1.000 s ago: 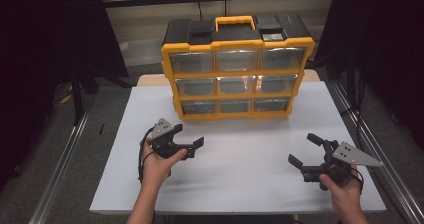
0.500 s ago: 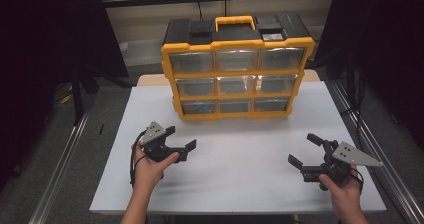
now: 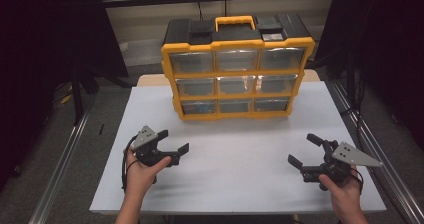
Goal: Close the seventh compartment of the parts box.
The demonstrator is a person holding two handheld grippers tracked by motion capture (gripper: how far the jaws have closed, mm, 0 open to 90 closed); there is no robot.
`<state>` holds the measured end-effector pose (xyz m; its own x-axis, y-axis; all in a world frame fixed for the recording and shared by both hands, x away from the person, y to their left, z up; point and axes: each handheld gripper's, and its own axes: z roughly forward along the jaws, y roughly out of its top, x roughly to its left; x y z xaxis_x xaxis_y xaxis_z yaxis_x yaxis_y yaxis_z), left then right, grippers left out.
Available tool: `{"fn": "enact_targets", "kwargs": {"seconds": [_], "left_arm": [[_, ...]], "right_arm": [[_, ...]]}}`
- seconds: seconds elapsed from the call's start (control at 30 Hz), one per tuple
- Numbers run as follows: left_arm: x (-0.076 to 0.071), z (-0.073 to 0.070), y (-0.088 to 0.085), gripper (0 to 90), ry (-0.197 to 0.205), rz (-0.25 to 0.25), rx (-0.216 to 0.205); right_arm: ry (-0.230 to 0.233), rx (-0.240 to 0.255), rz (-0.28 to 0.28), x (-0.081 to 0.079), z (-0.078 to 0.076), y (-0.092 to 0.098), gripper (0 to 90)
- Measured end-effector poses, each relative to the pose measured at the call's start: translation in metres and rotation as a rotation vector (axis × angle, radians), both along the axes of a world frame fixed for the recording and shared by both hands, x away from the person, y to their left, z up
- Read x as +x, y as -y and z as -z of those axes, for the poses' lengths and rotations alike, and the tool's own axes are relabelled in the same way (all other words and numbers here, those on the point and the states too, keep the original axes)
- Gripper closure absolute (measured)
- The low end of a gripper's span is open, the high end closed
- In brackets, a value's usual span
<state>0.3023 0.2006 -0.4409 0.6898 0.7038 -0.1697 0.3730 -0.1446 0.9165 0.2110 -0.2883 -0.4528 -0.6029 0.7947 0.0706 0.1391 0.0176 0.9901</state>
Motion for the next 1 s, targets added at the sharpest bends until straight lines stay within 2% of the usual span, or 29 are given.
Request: {"fn": "enact_targets", "kwargs": {"seconds": [1.0], "left_arm": [[-0.015, 0.003, -0.031, 3.6, -0.004, -0.026, 0.014]], "right_arm": [[0.001, -0.004, 0.003, 0.000, 0.000, 0.000, 1.6]]}}
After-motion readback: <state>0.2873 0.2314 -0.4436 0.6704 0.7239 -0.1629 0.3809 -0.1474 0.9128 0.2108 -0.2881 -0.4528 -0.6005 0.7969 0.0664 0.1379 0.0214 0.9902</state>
